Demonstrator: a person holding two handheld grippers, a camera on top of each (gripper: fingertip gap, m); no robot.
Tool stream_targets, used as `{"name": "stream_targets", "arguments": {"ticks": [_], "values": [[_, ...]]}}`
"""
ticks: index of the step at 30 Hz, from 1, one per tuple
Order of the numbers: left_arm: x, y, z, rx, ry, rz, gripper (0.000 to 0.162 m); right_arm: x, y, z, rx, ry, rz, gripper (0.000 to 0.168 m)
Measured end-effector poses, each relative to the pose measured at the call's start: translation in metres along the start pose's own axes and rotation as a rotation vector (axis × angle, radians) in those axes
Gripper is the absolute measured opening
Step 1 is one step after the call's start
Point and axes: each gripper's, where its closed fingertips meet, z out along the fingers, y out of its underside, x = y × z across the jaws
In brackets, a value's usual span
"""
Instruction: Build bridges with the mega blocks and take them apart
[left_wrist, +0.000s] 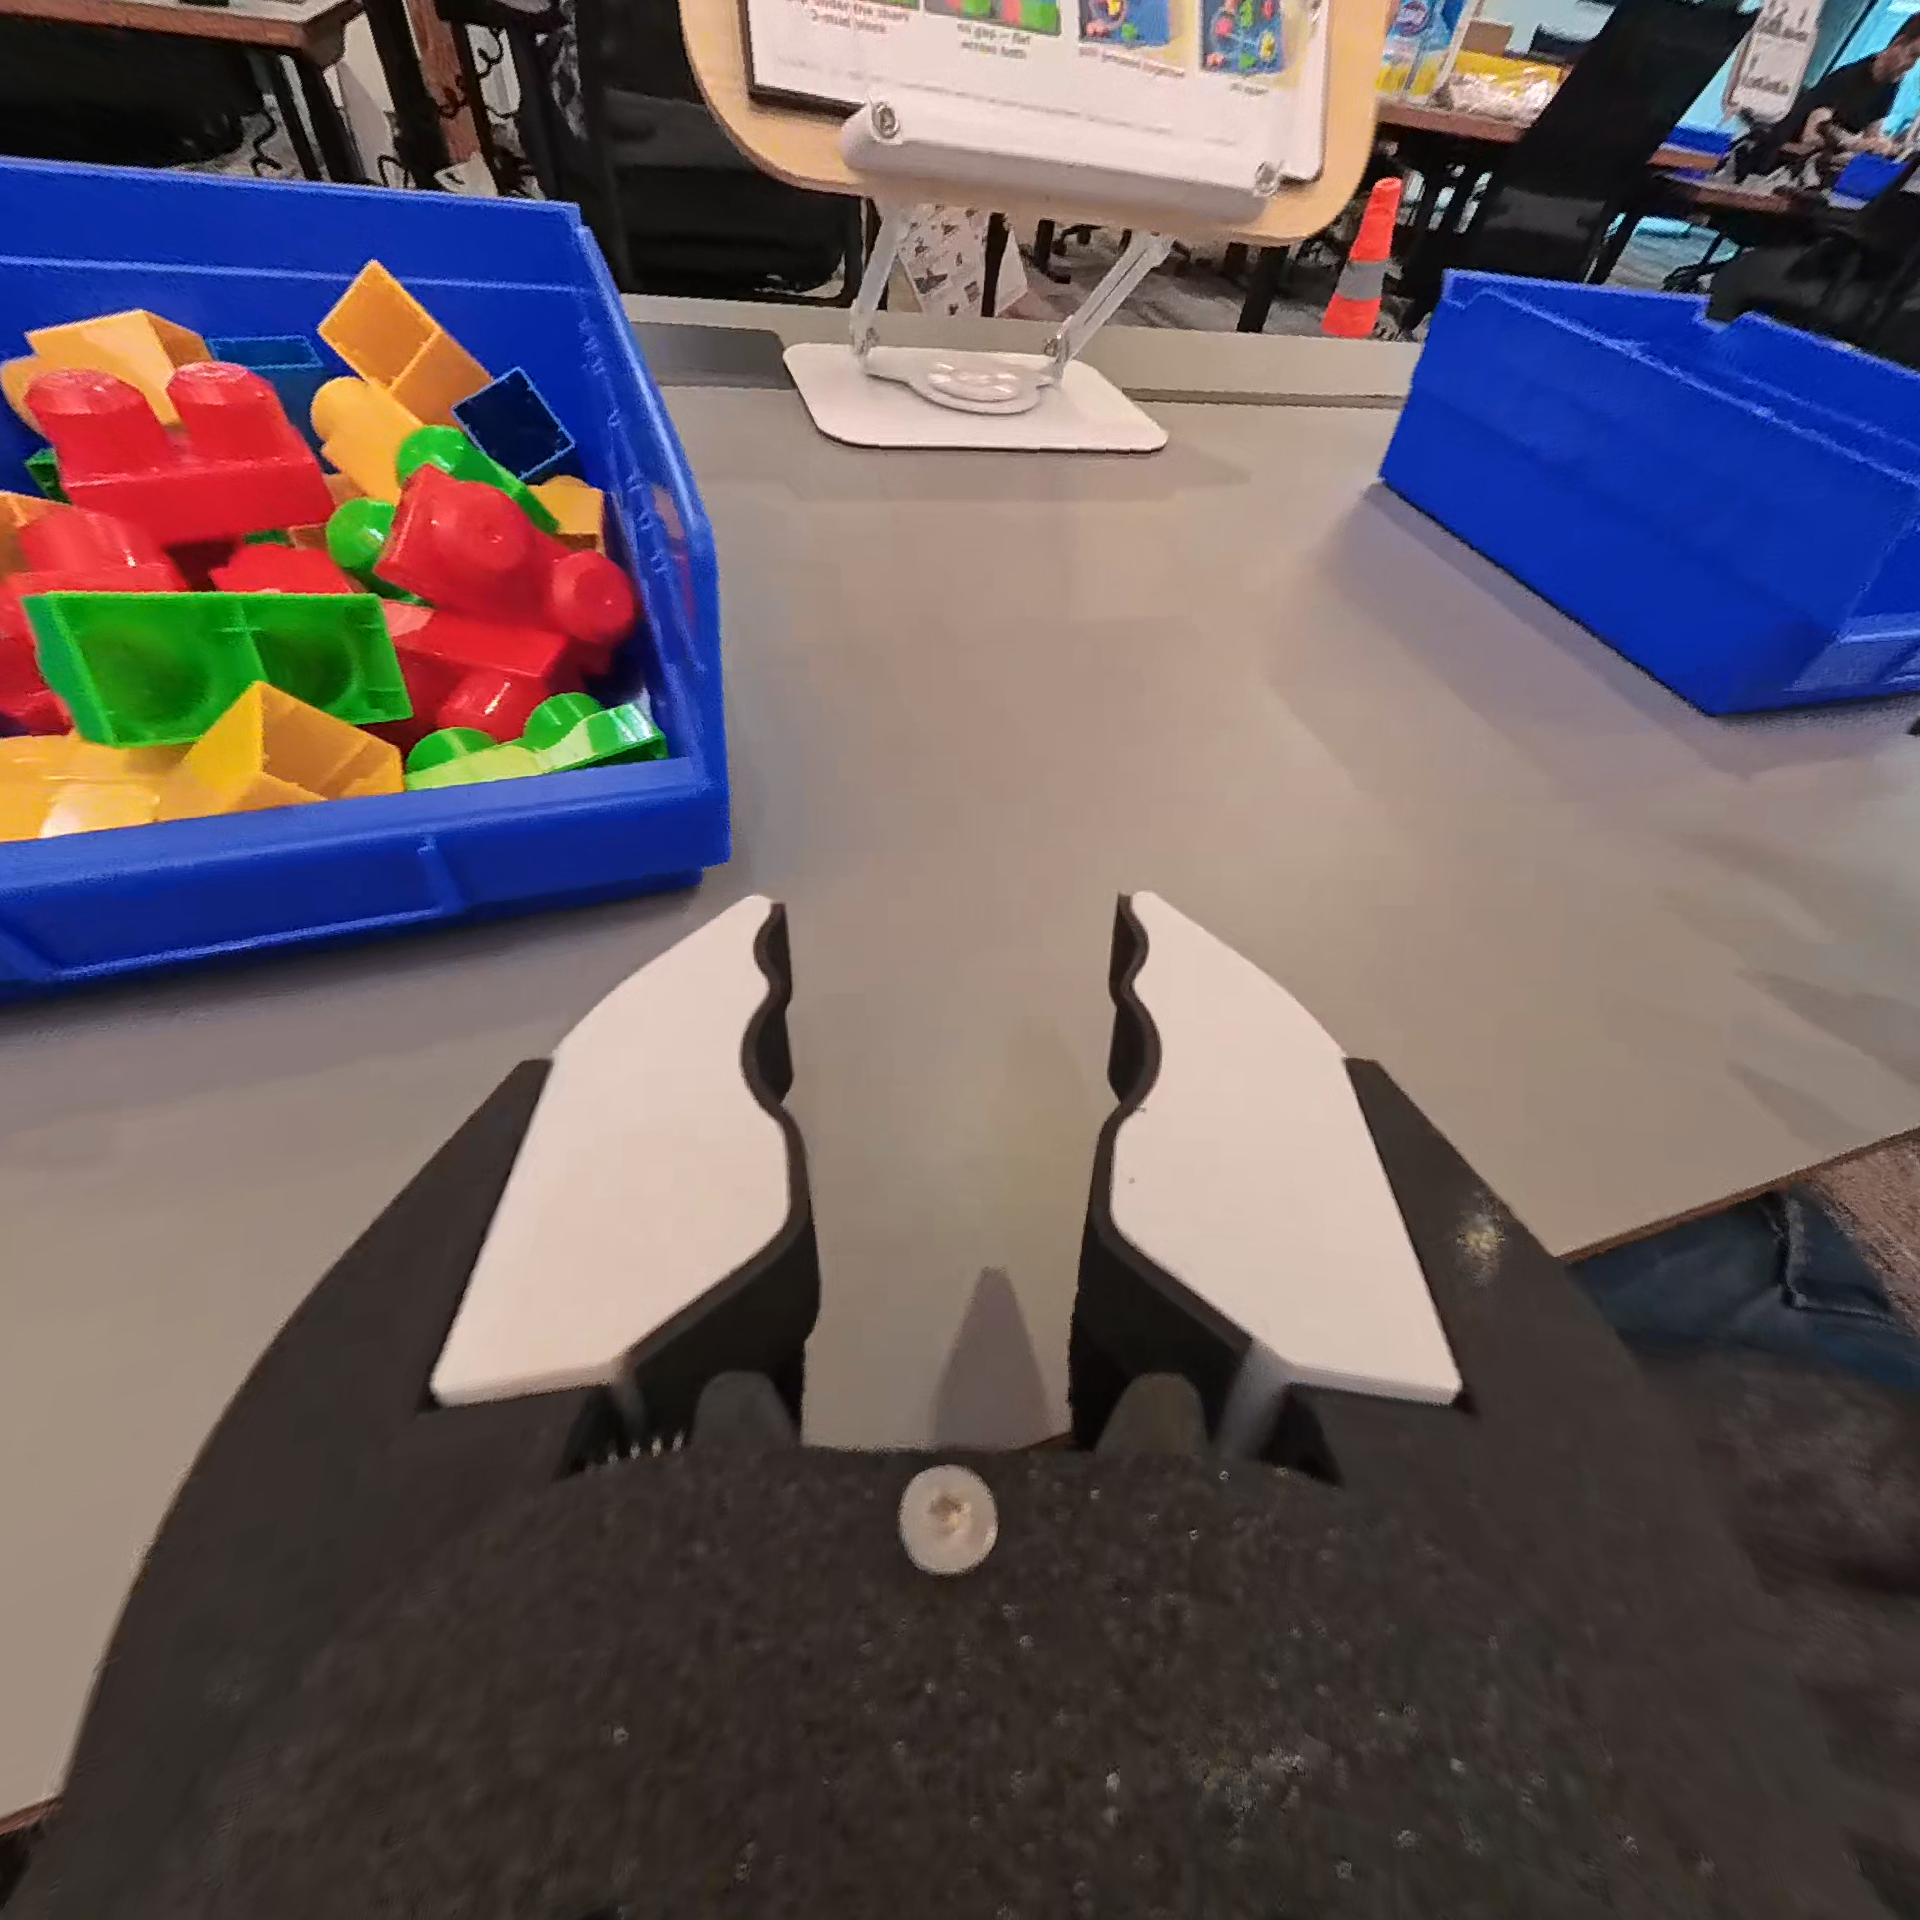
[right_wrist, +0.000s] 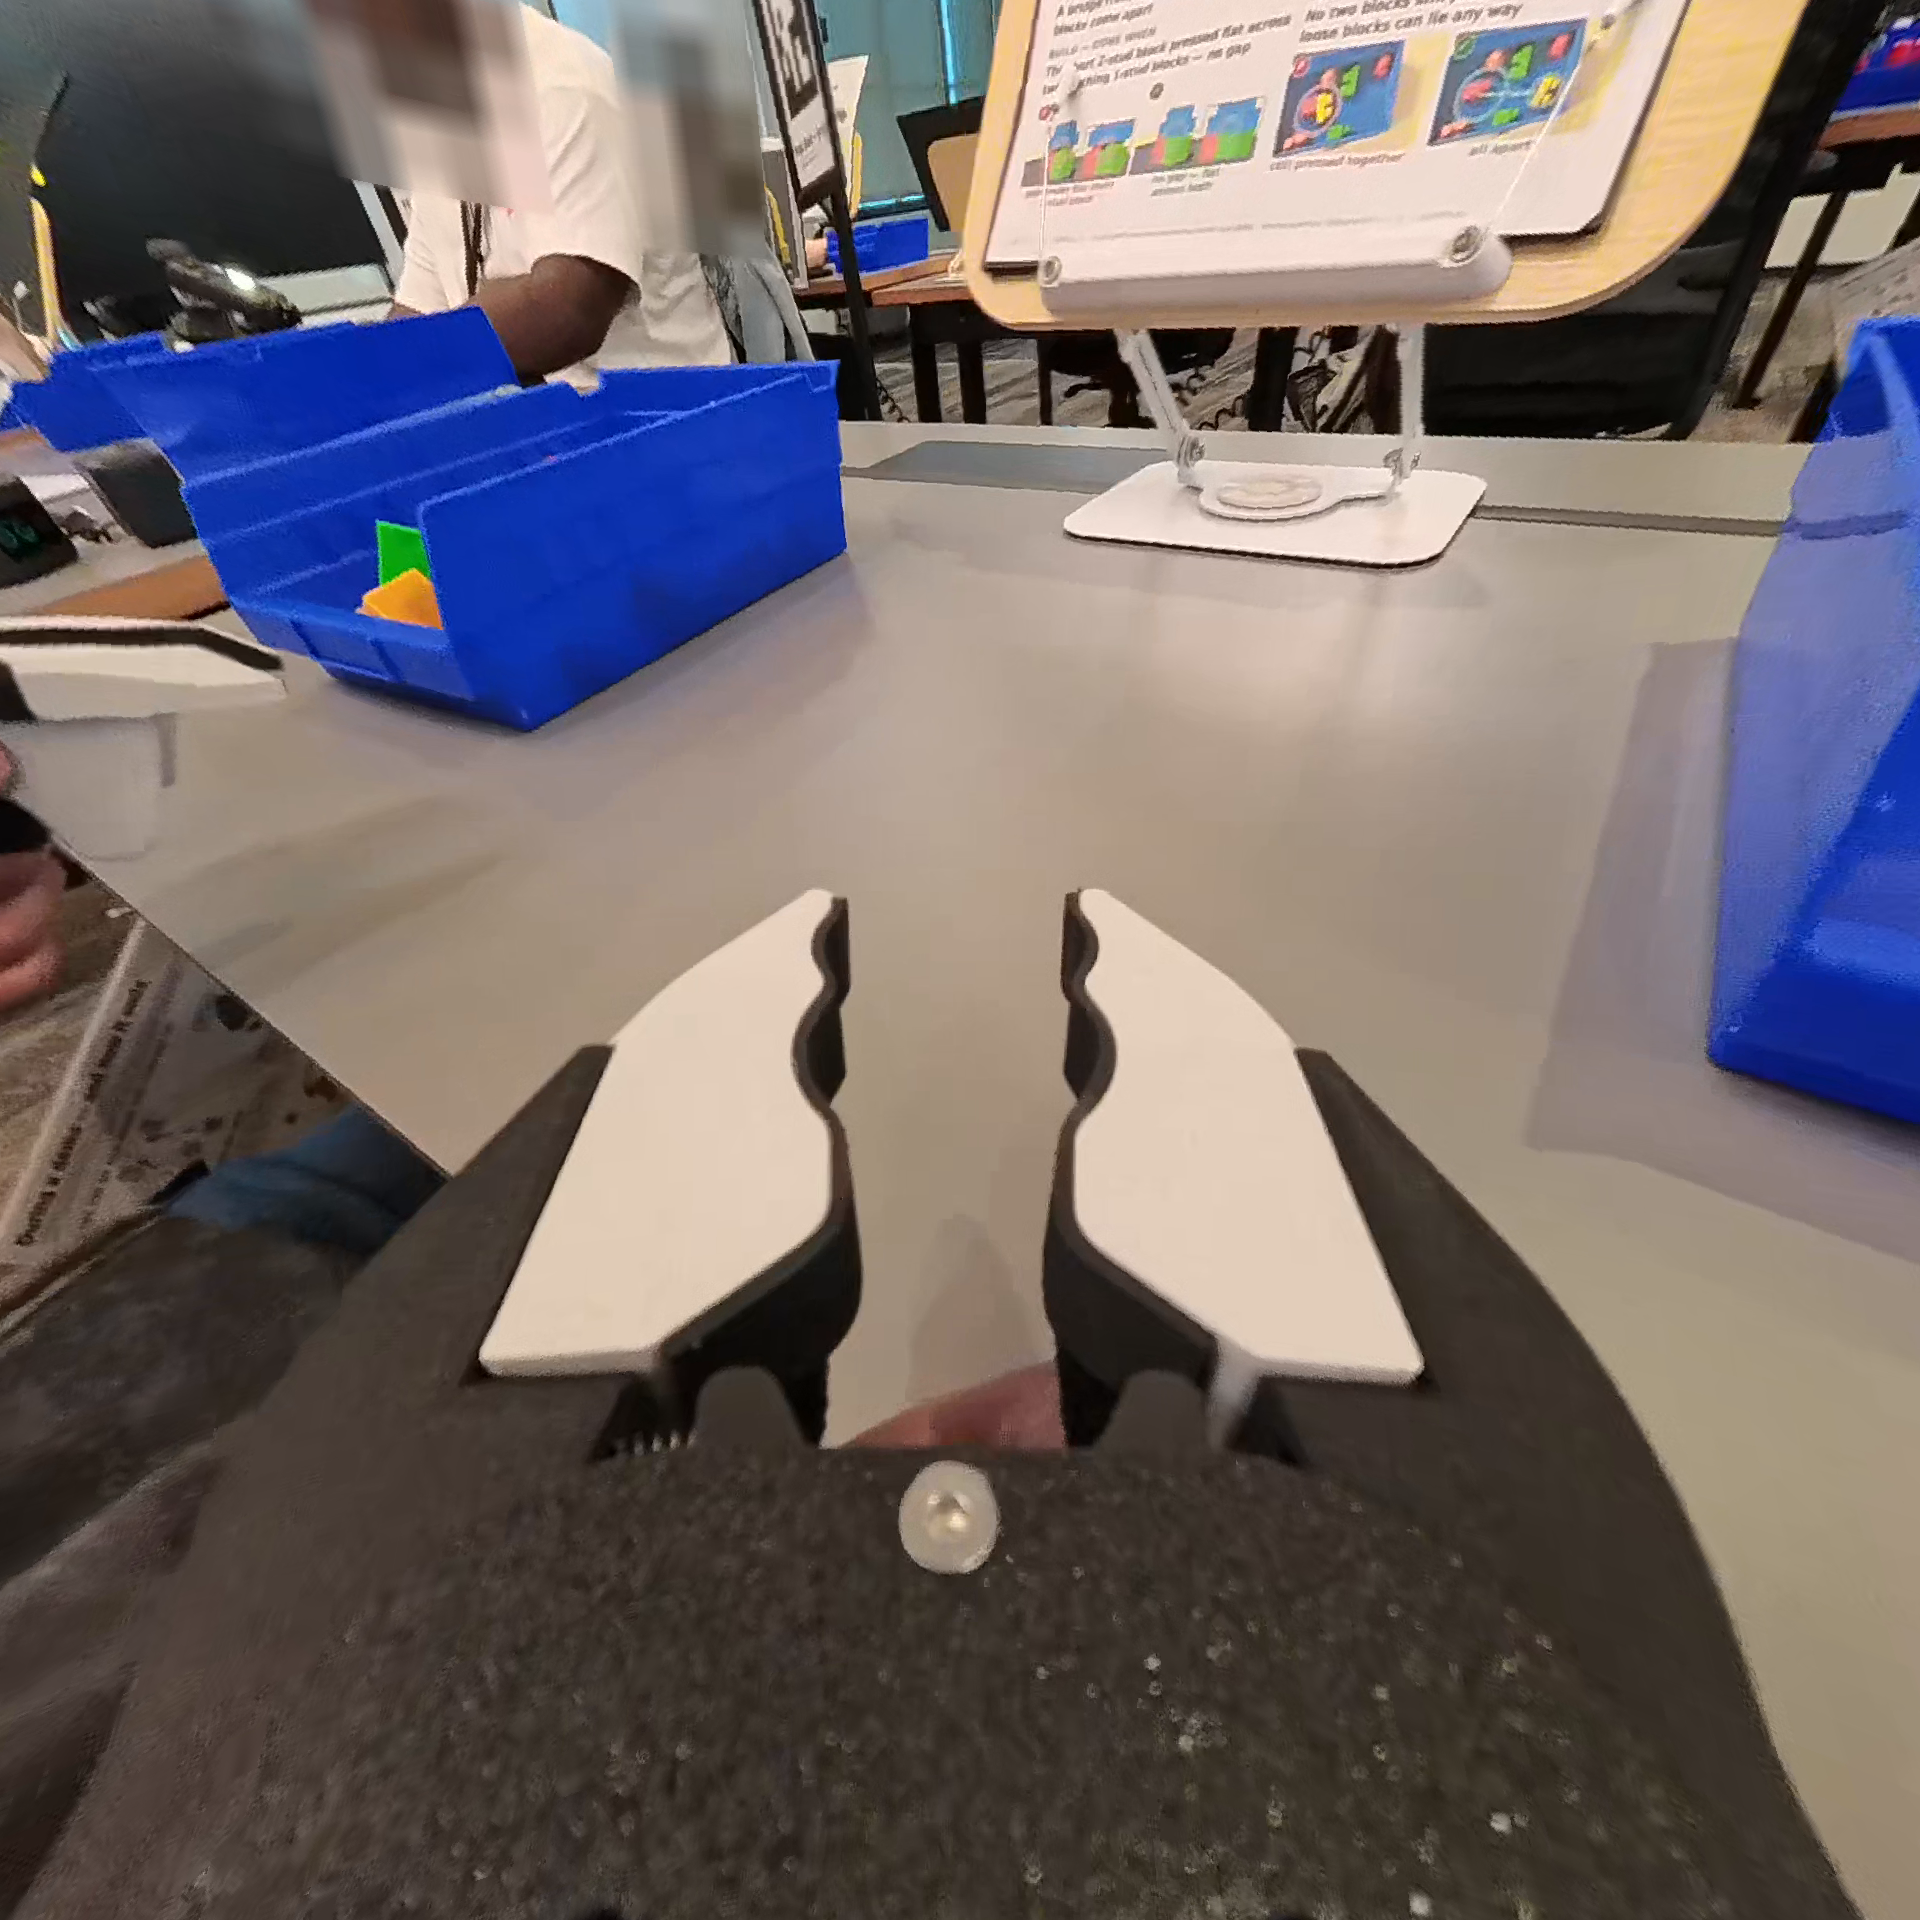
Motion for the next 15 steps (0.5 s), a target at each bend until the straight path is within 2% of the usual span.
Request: {"name": "stream_targets", "arguments": {"ticks": [5,7,9,12,15], "values": [[-0.007,-0.003,0.001,-0.042,0.010,-0.029,0.061,0.001,0.003,0.000,-0.014,0.019,-0.031,0.037],[-0.023,-0.024,-0.001,-0.061,-0.013,0.044,0.060,0.002,0.002,-0.001,-0.007,0.013,-0.013,0.035],[-0.054,-0.044,0.002,-0.147,-0.068,0.160,0.060,0.003,0.002,-0.002,-0.005,0.011,-0.011,0.034],[-0.093,-0.068,0.022,-0.300,-0.035,0.191,0.063,0.005,0.000,-0.002,-0.002,0.008,-0.007,0.034],[-0.123,-0.077,0.063,-0.391,0.036,0.185,0.061,0.005,0.000,0.000,-0.004,-0.006,0.018,0.034]]}}
